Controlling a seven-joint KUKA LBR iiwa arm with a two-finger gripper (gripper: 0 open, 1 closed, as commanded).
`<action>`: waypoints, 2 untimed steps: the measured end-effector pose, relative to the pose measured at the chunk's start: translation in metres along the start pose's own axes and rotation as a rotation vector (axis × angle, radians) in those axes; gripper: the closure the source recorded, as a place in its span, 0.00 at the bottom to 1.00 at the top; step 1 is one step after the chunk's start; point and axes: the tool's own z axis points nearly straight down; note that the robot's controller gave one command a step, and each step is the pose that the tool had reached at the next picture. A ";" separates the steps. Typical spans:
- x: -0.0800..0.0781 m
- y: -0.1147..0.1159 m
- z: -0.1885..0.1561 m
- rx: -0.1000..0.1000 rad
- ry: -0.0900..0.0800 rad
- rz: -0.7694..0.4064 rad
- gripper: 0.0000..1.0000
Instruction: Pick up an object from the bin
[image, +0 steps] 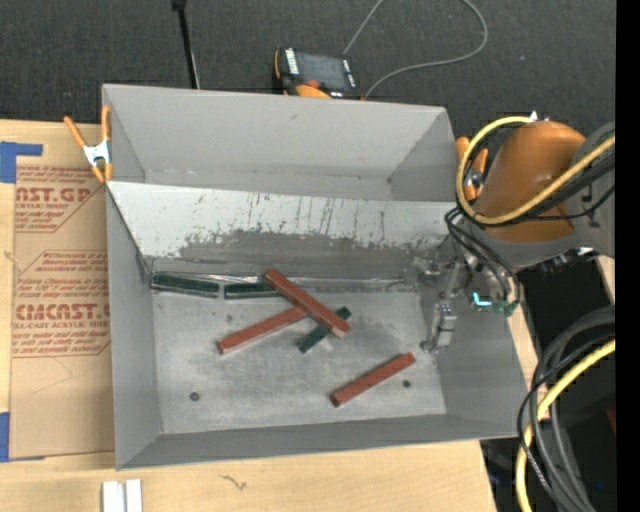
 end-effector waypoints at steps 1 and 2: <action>0.031 0.006 0.091 -0.001 0.003 -0.001 0.00; 0.028 0.005 0.086 0.001 -0.006 -0.001 1.00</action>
Offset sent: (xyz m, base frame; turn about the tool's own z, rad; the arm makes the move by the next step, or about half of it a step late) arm -0.0287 0.0044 -0.0857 0.0002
